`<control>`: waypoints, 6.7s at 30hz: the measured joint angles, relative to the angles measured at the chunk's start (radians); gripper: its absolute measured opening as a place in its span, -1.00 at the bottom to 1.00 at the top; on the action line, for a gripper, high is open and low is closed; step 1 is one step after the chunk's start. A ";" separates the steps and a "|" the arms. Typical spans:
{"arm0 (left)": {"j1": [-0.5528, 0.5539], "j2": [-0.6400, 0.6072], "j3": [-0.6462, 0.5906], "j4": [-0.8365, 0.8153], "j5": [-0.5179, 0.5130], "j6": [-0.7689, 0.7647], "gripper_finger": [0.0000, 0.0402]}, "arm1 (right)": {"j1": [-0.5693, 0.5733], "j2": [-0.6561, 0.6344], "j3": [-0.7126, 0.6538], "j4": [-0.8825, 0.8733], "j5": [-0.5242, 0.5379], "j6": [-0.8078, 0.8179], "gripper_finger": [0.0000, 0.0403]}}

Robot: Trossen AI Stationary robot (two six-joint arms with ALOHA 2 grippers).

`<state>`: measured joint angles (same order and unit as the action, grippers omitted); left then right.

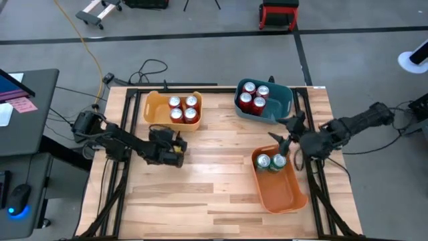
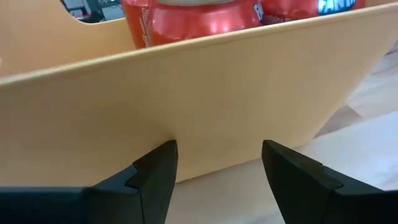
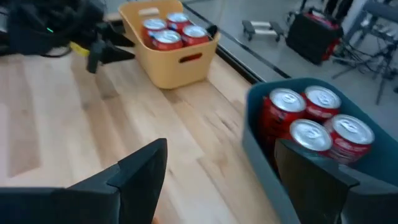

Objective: Sort soda cans
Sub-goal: Adjust the bins, then return to Home Position

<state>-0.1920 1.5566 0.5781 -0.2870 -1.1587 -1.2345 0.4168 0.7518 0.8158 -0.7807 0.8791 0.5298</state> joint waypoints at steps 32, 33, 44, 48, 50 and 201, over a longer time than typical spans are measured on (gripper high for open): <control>-0.189 -0.309 0.002 0.038 -0.019 0.315 0.13 | -1.032 0.664 0.126 0.190 -0.964 -0.688 0.36; -0.195 -0.320 0.002 0.039 -0.019 0.318 0.13 | -1.026 0.674 0.135 0.187 -0.963 -0.689 0.35; -0.213 -0.327 0.002 0.031 -0.028 0.319 0.13 | -1.009 0.757 0.153 0.197 -0.957 -0.724 -0.13; -0.213 -0.327 0.002 0.031 -0.030 0.319 0.13 | -1.008 0.773 0.153 0.199 -0.957 -0.739 -0.29; -0.213 -0.327 0.002 0.031 -0.030 0.319 0.13 | -1.008 0.772 0.153 0.197 -0.957 -0.741 -0.37; -0.169 -0.600 0.081 0.067 0.217 1.142 -0.98 | -0.229 0.437 0.176 0.704 -0.584 -0.662 -0.96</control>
<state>-0.3613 0.9565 0.6588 -0.2201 -0.9419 -0.0925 0.1882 1.1889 0.9920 -0.0768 0.2949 -0.1324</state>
